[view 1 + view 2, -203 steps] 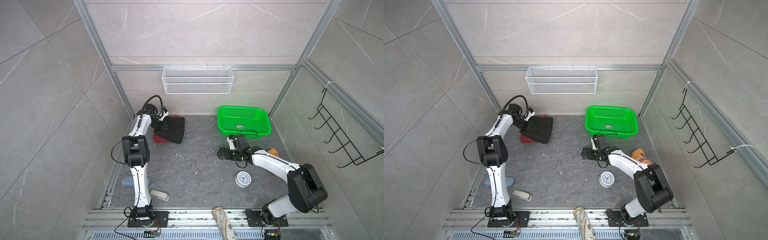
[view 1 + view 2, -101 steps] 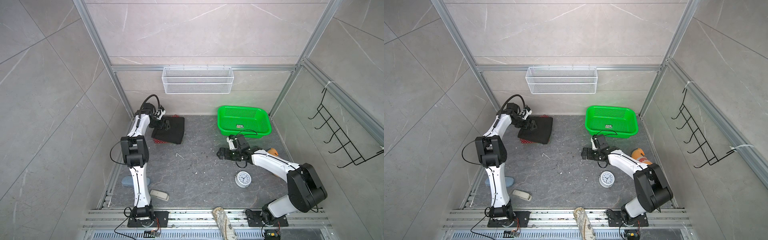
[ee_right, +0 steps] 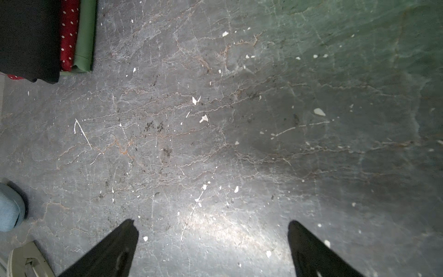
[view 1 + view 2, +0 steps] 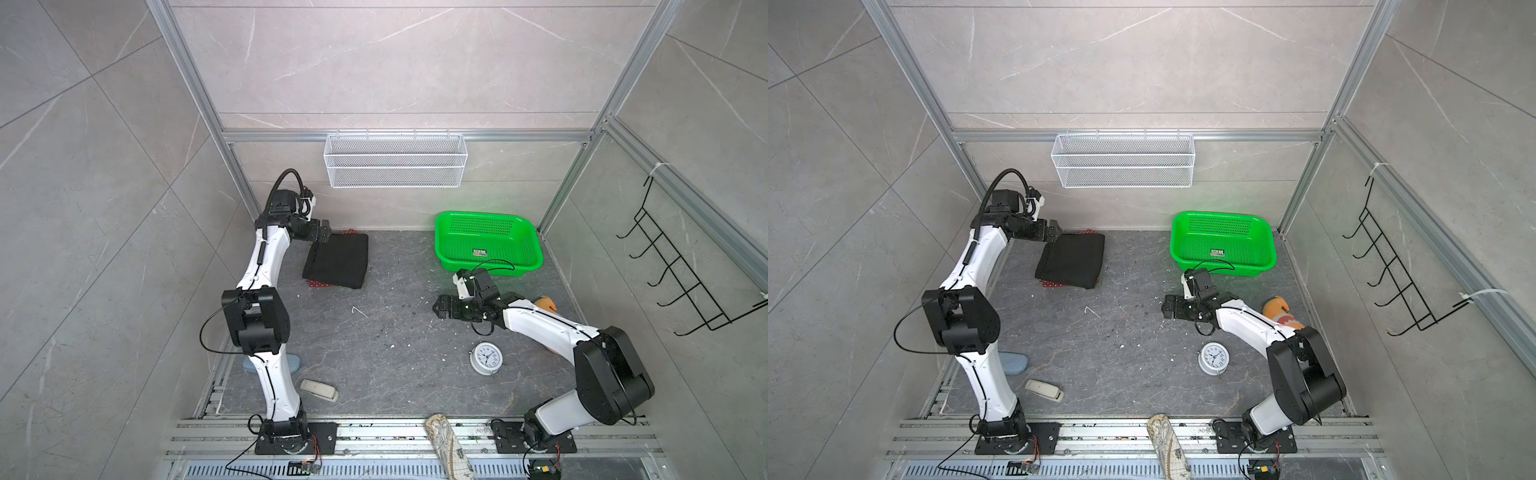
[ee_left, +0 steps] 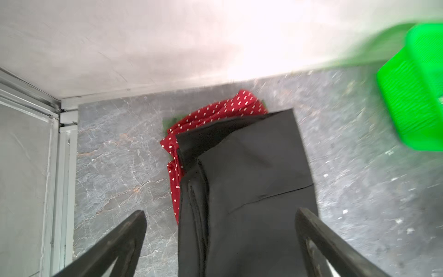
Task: Fold and stack skirts
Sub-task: Place the skirt on the skirt, then smooth out the skirt.
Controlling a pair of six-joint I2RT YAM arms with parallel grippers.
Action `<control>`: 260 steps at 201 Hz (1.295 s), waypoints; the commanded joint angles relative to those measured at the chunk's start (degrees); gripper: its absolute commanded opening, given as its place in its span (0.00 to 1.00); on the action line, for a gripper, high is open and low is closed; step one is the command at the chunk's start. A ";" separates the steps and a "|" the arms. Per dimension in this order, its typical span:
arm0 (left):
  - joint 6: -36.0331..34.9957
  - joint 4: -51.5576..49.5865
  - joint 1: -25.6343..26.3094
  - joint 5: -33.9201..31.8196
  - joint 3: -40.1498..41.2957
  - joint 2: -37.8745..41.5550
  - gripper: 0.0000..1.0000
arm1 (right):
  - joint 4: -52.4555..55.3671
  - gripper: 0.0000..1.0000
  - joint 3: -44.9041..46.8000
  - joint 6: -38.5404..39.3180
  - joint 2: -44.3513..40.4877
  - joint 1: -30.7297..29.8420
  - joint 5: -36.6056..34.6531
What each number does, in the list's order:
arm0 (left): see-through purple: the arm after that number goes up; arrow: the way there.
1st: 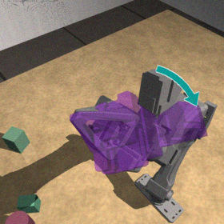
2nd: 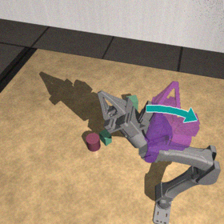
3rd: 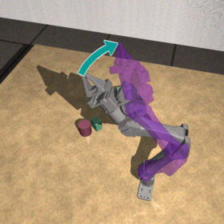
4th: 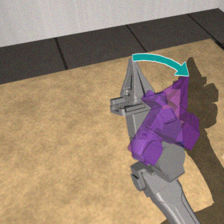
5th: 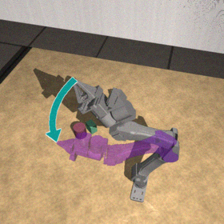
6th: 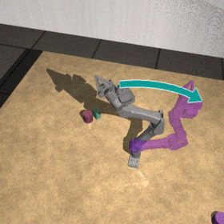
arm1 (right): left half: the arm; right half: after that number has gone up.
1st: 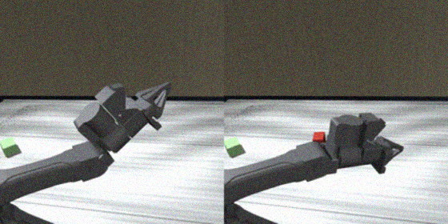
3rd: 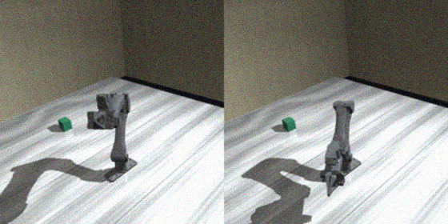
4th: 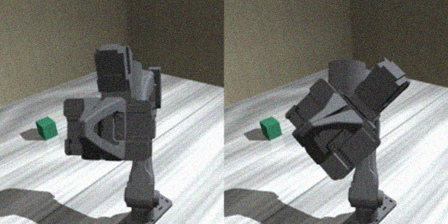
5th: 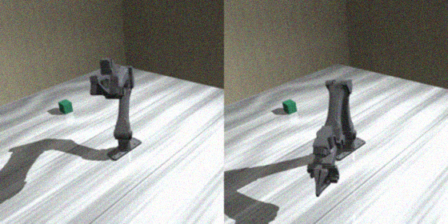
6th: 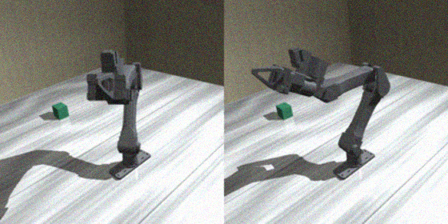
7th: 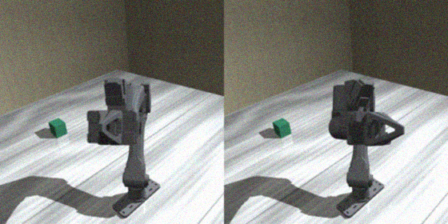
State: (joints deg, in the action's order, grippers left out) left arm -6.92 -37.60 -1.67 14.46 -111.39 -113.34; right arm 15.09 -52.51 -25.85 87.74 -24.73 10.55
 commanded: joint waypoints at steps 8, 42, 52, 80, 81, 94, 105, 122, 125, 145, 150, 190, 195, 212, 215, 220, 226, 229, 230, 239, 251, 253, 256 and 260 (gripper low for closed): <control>7.57 6.79 -0.26 8.76 3.81 4.82 0.90 | -0.90 1.00 -0.83 1.06 -0.26 -0.01 0.87; 15.08 13.18 0.64 16.61 9.08 4.68 0.77 | -1.29 1.00 -0.82 0.97 0.07 0.00 1.40; 16.38 14.87 1.33 17.02 10.32 4.22 0.75 | -1.29 1.00 -0.85 0.97 -0.01 0.04 1.39; 19.76 18.59 2.20 15.51 12.21 1.73 0.67 | -0.95 1.00 -0.95 1.14 -0.34 0.03 1.36; 19.89 18.69 2.20 15.42 12.27 1.64 0.67 | -0.90 1.00 -0.94 1.14 -0.36 0.03 1.38; 21.01 20.18 2.23 13.94 12.51 0.18 0.61 | -0.77 1.00 -0.97 1.23 -0.54 0.01 1.25; 21.87 21.17 2.21 12.37 12.50 -1.15 0.56 | -0.68 1.00 -0.95 1.24 -0.57 0.03 1.12; 22.95 22.44 2.22 10.29 12.13 -3.38 0.52 | -0.59 1.00 -0.93 1.24 -0.45 0.03 0.97; 23.13 22.53 2.22 9.90 12.01 -3.78 0.51 | -0.59 1.00 -0.93 1.24 -0.39 0.03 0.96; 24.61 23.14 2.22 7.87 11.15 -6.54 0.48 | -0.42 1.00 -1.21 1.15 -0.02 -0.04 0.79; 24.89 23.37 2.21 7.13 11.07 -7.11 0.47 | -0.41 1.00 -1.26 1.19 0.08 -0.01 0.76; 25.96 24.51 1.78 4.61 9.67 -10.42 0.47 | 0.45 1.00 -2.20 1.63 0.91 0.03 0.27; 26.25 24.58 1.68 4.76 9.42 -10.69 0.47 | 0.55 1.00 -2.29 1.67 1.02 0.03 0.18; 27.06 25.14 1.18 5.89 9.33 -11.11 0.47 | 0.73 1.00 -2.52 1.77 1.34 0.03 -0.16; 27.19 25.31 1.01 5.99 9.36 -11.05 0.47 | 0.73 1.00 -2.52 1.76 1.44 0.03 -0.17; 27.47 25.74 0.81 6.06 9.69 -10.96 0.48 | 0.73 1.00 -2.55 1.83 1.54 0.03 -0.17; 27.72 26.30 0.54 6.40 10.05 -10.81 0.48 | 0.77 1.00 -2.60 1.85 1.68 0.01 -0.27; 27.87 26.56 0.38 6.59 10.14 -10.72 0.48 | 0.81 1.00 -2.67 1.85 1.81 0.03 -0.26; 27.89 26.63 0.32 6.70 10.19 -10.70 0.48 | 0.81 1.00 -2.68 1.85 1.86 0.03 -0.26; 28.33 27.19 -0.07 7.34 10.56 -10.52 0.48 | 0.89 1.00 -2.86 1.94 2.18 0.03 -0.26; 28.83 27.86 -0.55 8.59 10.64 -10.41 0.48 | 0.83 1.00 -3.12 2.03 2.58 0.02 -0.26; 28.92 28.03 -0.64 8.82 10.66 -10.41 0.48 | 0.82 1.00 -3.19 2.03 2.60 0.03 -0.22; 28.99 28.17 -0.79 9.23 10.60 -10.41 0.48 | 0.82 1.00 -3.20 2.03 2.64 0.00 -0.22; 29.21 28.40 -0.91 9.63 10.66 -10.41 0.48 | 0.82 1.00 -3.28 2.03 2.76 0.04 -0.18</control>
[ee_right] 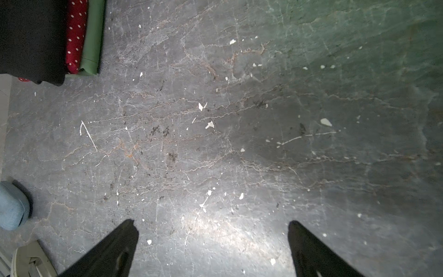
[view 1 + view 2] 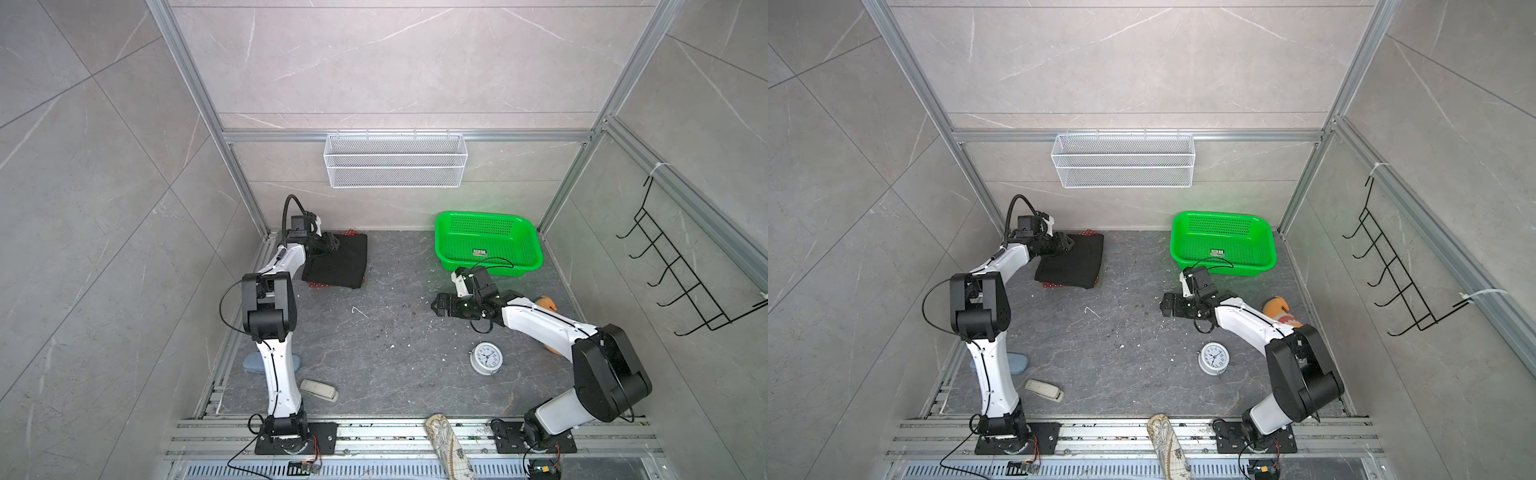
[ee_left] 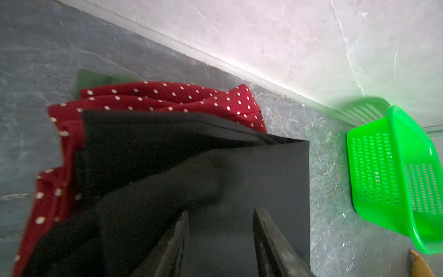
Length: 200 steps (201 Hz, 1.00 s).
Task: Fold and stack skirts
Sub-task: Smooth out the skirt.
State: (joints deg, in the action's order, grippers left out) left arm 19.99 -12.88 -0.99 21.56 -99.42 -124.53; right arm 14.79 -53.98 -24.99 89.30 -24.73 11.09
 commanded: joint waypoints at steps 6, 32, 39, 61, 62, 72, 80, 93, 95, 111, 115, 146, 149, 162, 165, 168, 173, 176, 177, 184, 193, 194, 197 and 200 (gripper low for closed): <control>2.61 3.89 -1.77 3.06 -1.39 0.70 0.48 | 1.10 1.00 -1.90 1.18 1.39 -0.01 -0.64; 4.30 4.00 -3.02 4.75 -2.30 0.25 0.49 | 1.03 1.00 -2.01 1.09 1.50 0.03 -0.45; 4.60 4.00 -3.29 4.88 -2.29 0.17 0.49 | 1.12 1.00 -2.01 1.09 1.36 0.03 -0.51; 5.09 3.66 -4.02 4.55 -2.46 0.16 0.49 | 1.46 1.00 -2.01 1.18 0.95 0.03 -0.81; 5.12 3.66 -4.06 4.55 -2.50 0.21 0.49 | 1.47 1.00 -2.01 1.18 0.87 0.03 -0.81; 5.24 3.65 -4.23 4.48 -2.46 0.38 0.49 | 1.63 1.00 -2.13 1.26 0.72 -0.01 -0.90; 5.37 3.66 -4.39 4.39 -2.49 0.58 0.49 | 1.78 1.00 -2.22 1.26 0.57 0.02 -0.98; 5.23 3.23 -4.70 4.11 -2.79 0.93 0.49 | 2.00 1.00 -2.28 1.26 0.39 0.08 -0.99; 5.24 3.15 -4.78 4.04 -2.86 0.99 0.49 | 2.00 1.00 -2.27 1.26 0.36 0.02 -1.05; 4.98 1.73 -5.41 3.41 -3.78 1.38 0.49 | 2.26 1.00 -2.29 1.31 -0.25 0.01 -1.20; 4.97 1.44 -5.56 3.37 -4.00 1.47 0.49 | 2.39 1.00 -2.29 1.33 -0.41 0.03 -1.25; 3.48 -0.33 -6.39 2.41 -3.85 3.98 0.49 | 3.44 1.00 -2.18 1.77 -2.18 0.01 -3.02; 3.19 -0.38 -6.39 2.36 -3.70 4.37 0.49 | 3.60 1.00 -2.17 1.85 -2.36 0.05 -3.27; 2.47 -0.42 -6.39 2.43 -2.68 6.50 0.50 | 4.29 1.00 -2.27 2.29 -3.25 0.06 -4.39; 2.20 -0.39 -6.39 2.44 -2.24 7.10 0.50 | 4.47 1.00 -2.32 2.38 -3.52 0.09 -4.75; 2.02 -0.37 -6.31 2.51 -1.90 7.69 0.50 | 4.65 1.00 -2.40 2.48 -3.71 0.12 -5.16; 1.56 -0.30 -6.30 2.68 -1.06 8.76 0.51 | 5.04 1.00 -2.45 2.66 -4.25 0.20 -5.87; 1.28 -0.18 -6.30 2.84 -0.62 9.52 0.51 | 5.26 1.00 -2.53 2.74 -4.41 0.16 -6.42; 1.19 -0.15 -6.26 2.85 -0.35 9.72 0.51 | 5.39 1.00 -2.58 2.79 -4.49 0.19 -6.60; 0.66 0.36 -6.16 3.07 1.40 11.70 0.52 | 6.17 1.00 -2.81 2.97 -5.10 0.28 -8.13; 0.02 1.55 -5.89 3.10 4.14 14.33 0.55 | 7.09 1.00 -2.97 3.23 -5.89 0.37 -10.26; -0.01 1.68 -5.83 3.20 4.45 14.72 0.55 | 7.18 1.00 -2.98 3.30 -5.98 0.38 -10.46; -0.22 2.11 -5.74 3.20 5.54 15.56 0.56 | 7.45 1.00 -3.05 3.43 -6.24 0.51 -11.17; -0.44 2.45 -5.61 3.22 6.56 16.57 0.56 | 7.67 1.00 -3.06 3.53 -6.46 0.54 -11.84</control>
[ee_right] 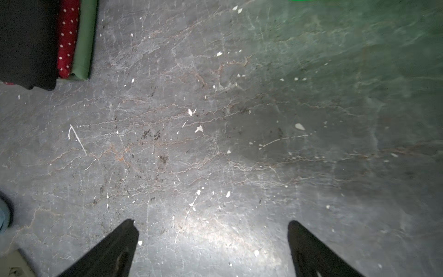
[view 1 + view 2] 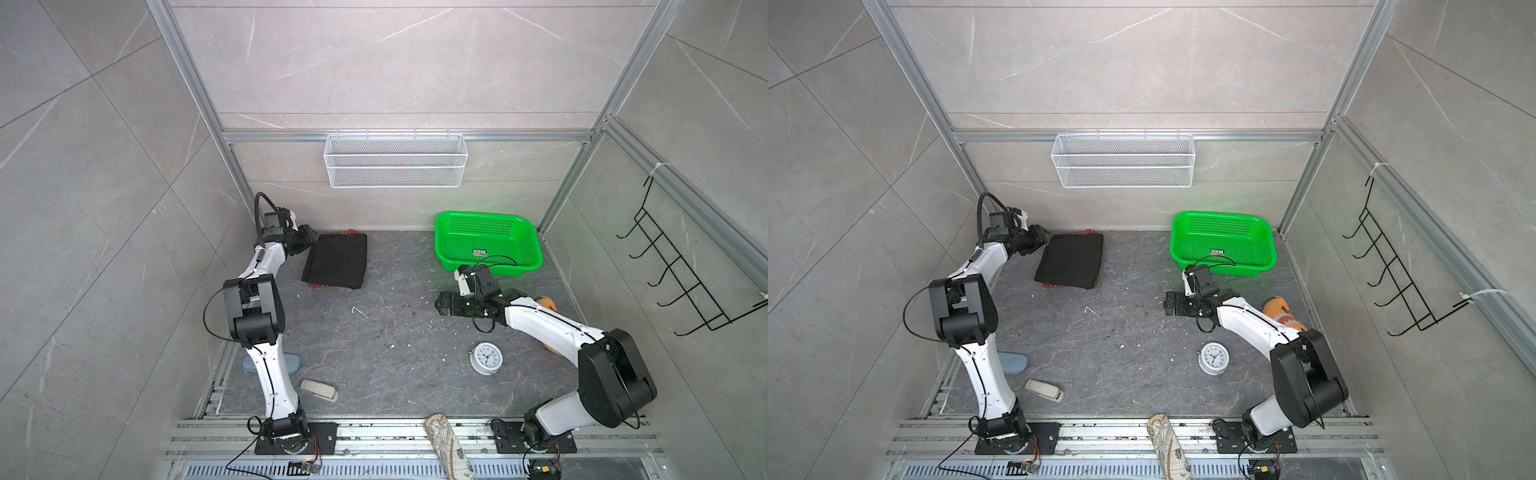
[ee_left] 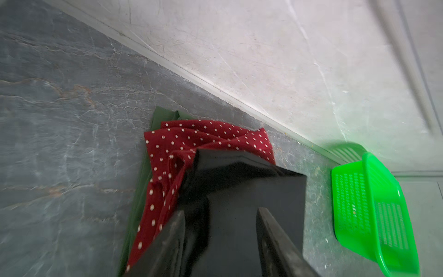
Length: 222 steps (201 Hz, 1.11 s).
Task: Fold and stack skirts
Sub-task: Smooth out the skirt, then reset both arms
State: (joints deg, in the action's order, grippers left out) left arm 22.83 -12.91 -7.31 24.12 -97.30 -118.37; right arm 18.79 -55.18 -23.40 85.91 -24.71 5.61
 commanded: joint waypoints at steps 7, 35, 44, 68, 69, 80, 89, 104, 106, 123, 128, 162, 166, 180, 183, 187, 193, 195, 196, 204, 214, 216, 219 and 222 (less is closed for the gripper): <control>-3.69 3.01 1.04 0.86 6.53 12.64 0.58 | 4.17 1.00 -1.87 2.35 -3.66 0.68 -7.89; -7.33 2.91 4.30 -0.98 15.27 21.91 0.65 | 5.71 1.00 -1.61 4.40 -5.36 2.66 -12.13; -8.55 2.79 5.90 -2.89 18.98 25.22 0.67 | 5.99 1.00 -1.38 5.07 -5.86 3.44 -13.46; -9.52 5.40 10.56 -10.08 29.94 35.01 0.72 | 5.12 1.00 0.29 6.07 -7.79 5.99 -16.30; -9.49 5.64 10.74 -10.38 30.61 35.38 0.72 | 5.08 1.00 0.40 6.08 -7.91 6.08 -16.45; -9.76 7.90 13.26 -14.36 36.47 39.95 0.75 | 4.37 1.00 1.46 6.70 -8.91 7.06 -17.99; -10.82 9.17 15.40 -17.89 41.46 43.28 0.80 | 3.70 1.00 2.38 7.31 -9.82 7.55 -19.95; -14.02 10.12 19.54 -23.18 47.26 48.18 0.88 | 1.80 1.00 4.57 8.77 -11.54 8.20 -22.52; -14.48 10.17 19.95 -23.73 47.87 48.77 0.89 | 1.46 1.00 4.78 8.91 -11.77 8.25 -22.73; -16.60 10.27 22.05 -27.01 52.39 52.06 0.92 | -1.35 1.00 7.44 9.70 -13.26 9.26 -24.63; -16.60 10.53 22.05 -27.86 53.79 52.96 0.93 | -2.21 1.00 8.26 9.72 -13.57 9.56 -25.17; -20.71 26.65 22.32 -34.48 67.56 57.48 0.96 | -9.39 1.00 13.53 9.59 -15.52 10.64 -27.91; -21.82 29.22 22.30 -35.63 69.02 57.54 0.96 | -10.36 1.00 14.11 9.53 -15.66 10.69 -27.97; -25.09 35.87 22.31 -39.80 72.75 56.71 0.97 | -12.94 1.00 15.62 9.90 -16.08 10.97 -28.17; -25.96 37.09 22.28 -40.82 73.19 56.33 0.97 | -13.49 1.00 15.89 9.95 -16.13 11.02 -28.37; -26.88 38.40 22.17 -42.04 73.62 55.63 0.98 | -14.09 1.00 16.15 10.14 -16.20 11.07 -28.66; -27.81 39.57 21.79 -43.35 73.74 54.39 0.98 | -15.12 1.00 16.82 10.36 -16.41 11.01 -29.07; -27.96 39.72 21.63 -43.60 73.68 53.92 0.98 | -15.61 1.00 17.02 10.45 -16.46 11.04 -29.18; -27.99 39.76 21.50 -43.66 73.62 53.67 0.98 | -15.79 1.00 17.16 10.51 -16.47 11.07 -29.21; -27.74 40.47 20.18 -43.66 73.48 51.94 0.98 | -17.73 1.00 18.08 11.01 -16.61 11.13 -29.45; -27.28 43.22 18.54 -43.06 73.91 49.31 0.99 | -20.20 1.00 19.28 11.45 -16.77 11.26 -30.08; -27.24 44.00 18.27 -42.98 74.09 48.79 0.99 | -20.85 1.00 19.51 11.51 -16.75 11.17 -30.14; -27.23 45.27 17.88 -42.81 74.42 48.09 0.99 | -21.86 1.00 19.91 11.74 -16.75 11.21 -30.28; -27.24 46.68 17.40 -42.61 74.82 47.30 0.99 | -22.73 1.00 20.35 12.01 -16.77 11.29 -30.54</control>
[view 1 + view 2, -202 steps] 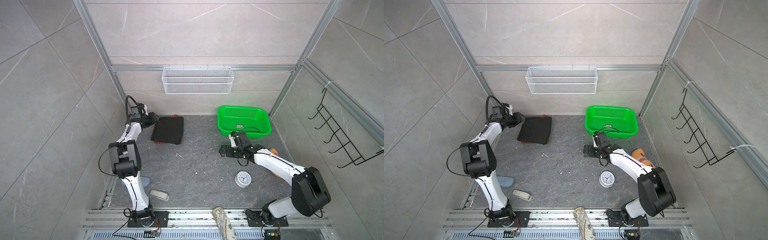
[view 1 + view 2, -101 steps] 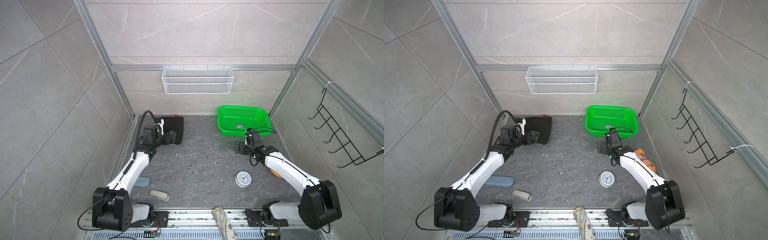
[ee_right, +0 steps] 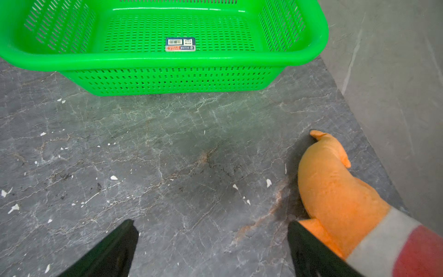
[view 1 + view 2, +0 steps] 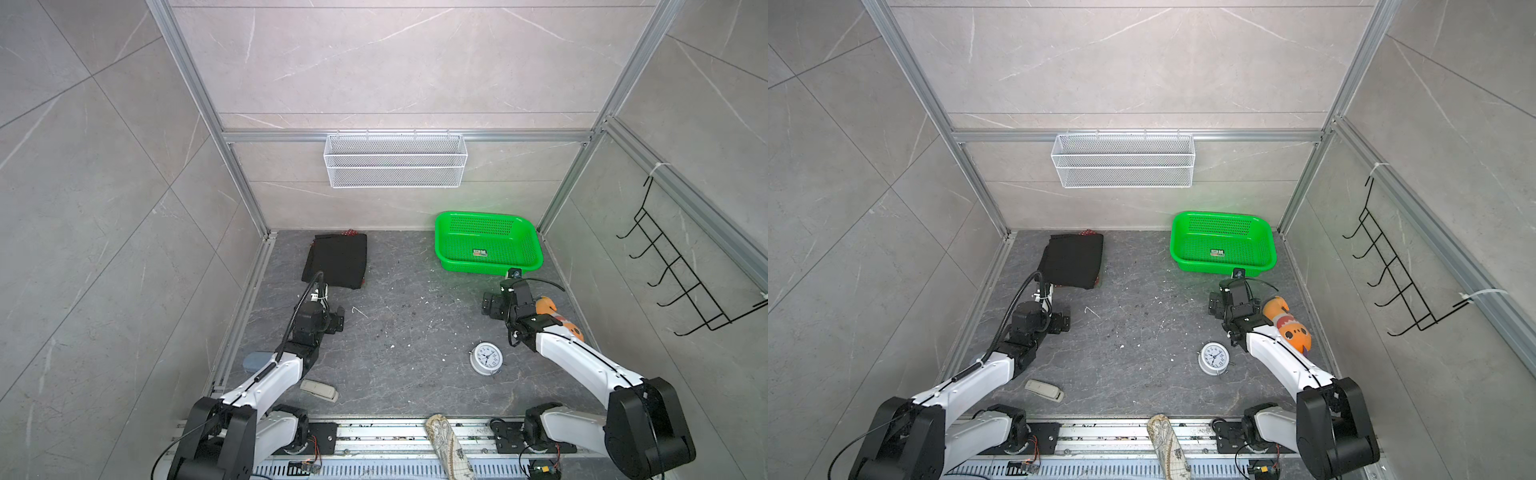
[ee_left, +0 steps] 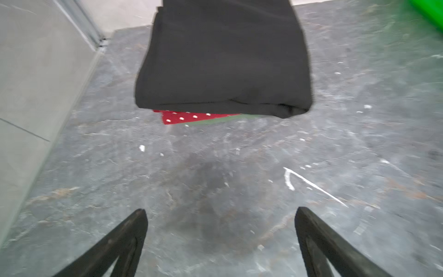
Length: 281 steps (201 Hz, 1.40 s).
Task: Fold and stack skirts
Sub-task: Reset both arms
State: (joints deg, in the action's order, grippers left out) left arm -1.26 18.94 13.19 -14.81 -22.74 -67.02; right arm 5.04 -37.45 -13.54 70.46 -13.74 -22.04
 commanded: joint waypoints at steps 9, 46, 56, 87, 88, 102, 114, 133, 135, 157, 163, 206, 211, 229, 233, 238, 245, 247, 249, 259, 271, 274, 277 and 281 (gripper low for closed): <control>-3.36 18.19 -4.49 -3.83 1.25 -6.17 0.99 | -12.04 1.00 3.73 2.72 -1.19 0.43 -3.90; 1.87 29.15 -14.11 6.26 4.60 -12.60 0.99 | -22.49 1.00 7.61 5.26 0.98 1.48 -7.79; 2.77 30.84 -15.75 8.22 4.55 -14.47 0.99 | -27.07 1.00 9.42 5.79 1.65 2.21 -7.64; 2.03 34.51 -16.14 10.95 5.42 -17.92 1.00 | -50.71 1.00 17.86 9.90 6.95 3.81 -5.00; 2.00 34.37 -16.16 10.99 5.47 -17.81 1.00 | -51.17 1.00 18.03 9.92 7.18 3.85 -4.92; 1.60 40.65 -16.16 11.35 7.57 -18.98 1.00 | -53.69 1.00 18.72 10.23 9.12 4.19 -2.72; 1.18 39.96 -16.12 13.01 8.35 -17.79 1.00 | -54.53 1.00 18.64 11.32 10.76 4.30 0.10; -0.25 40.61 -16.14 16.38 8.22 -18.29 1.00 | -57.60 1.00 18.48 12.59 13.47 4.71 4.11; -0.28 40.09 -16.10 16.63 8.06 -18.20 1.00 | -56.72 1.00 18.30 12.42 13.15 4.87 4.36; -0.03 33.61 -16.14 15.55 4.43 -18.57 1.00 | -61.66 1.00 18.71 10.23 17.60 8.75 9.59; 0.15 31.73 -16.17 15.19 3.55 -18.49 1.00 | -60.08 1.00 18.35 10.15 17.14 9.00 9.71; 3.64 34.04 -16.25 6.92 4.78 -18.40 1.00 | -59.15 0.99 18.29 10.01 16.74 9.25 10.10; 4.94 33.33 -16.20 3.98 4.42 -18.44 1.00 | -58.43 1.00 18.17 10.02 16.42 9.25 10.03; 5.01 31.60 -16.06 3.11 3.40 -18.57 1.00 | -58.34 1.00 18.21 9.98 16.43 9.24 9.92; 4.90 31.63 -16.02 3.04 3.41 -18.59 1.00 | -58.26 1.00 18.16 9.99 16.38 9.25 9.91; 4.94 31.62 -16.07 3.05 3.41 -18.54 1.00 | -58.21 1.00 18.18 9.96 16.33 9.25 9.96; 4.93 31.62 -16.01 3.03 3.41 -18.58 1.00 | -58.21 1.00 18.19 10.02 16.33 9.25 9.91; 4.88 31.63 -16.03 3.03 3.43 -18.58 1.00 | -58.21 1.00 18.20 9.98 16.37 9.28 9.91; 4.91 31.61 -16.05 3.07 3.41 -18.54 1.00 | -58.21 1.00 18.16 9.99 16.36 9.26 9.91; 4.92 31.65 -16.06 3.07 3.41 -18.54 1.00 | -58.21 1.00 18.18 10.01 16.38 9.25 9.91; 4.85 31.65 -16.07 2.94 3.40 -18.53 1.00 | -58.21 1.00 18.14 10.02 16.38 9.24 9.96; 4.78 31.60 -15.99 2.96 3.41 -18.56 1.00 | -58.21 1.00 18.18 10.02 16.34 9.25 9.92; 4.81 31.63 -15.98 3.02 3.43 -18.54 1.00 | -58.19 1.00 18.20 9.95 16.37 9.25 9.91; 4.85 31.59 -15.97 3.03 3.39 -18.60 1.00 | -58.21 1.00 18.20 9.95 16.38 9.26 9.91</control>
State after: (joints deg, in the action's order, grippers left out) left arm 2.24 49.17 -2.87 -10.35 -17.89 -85.71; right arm -51.33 -19.11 -3.20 86.80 -4.47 -12.58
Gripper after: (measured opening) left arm 0.999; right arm 0.996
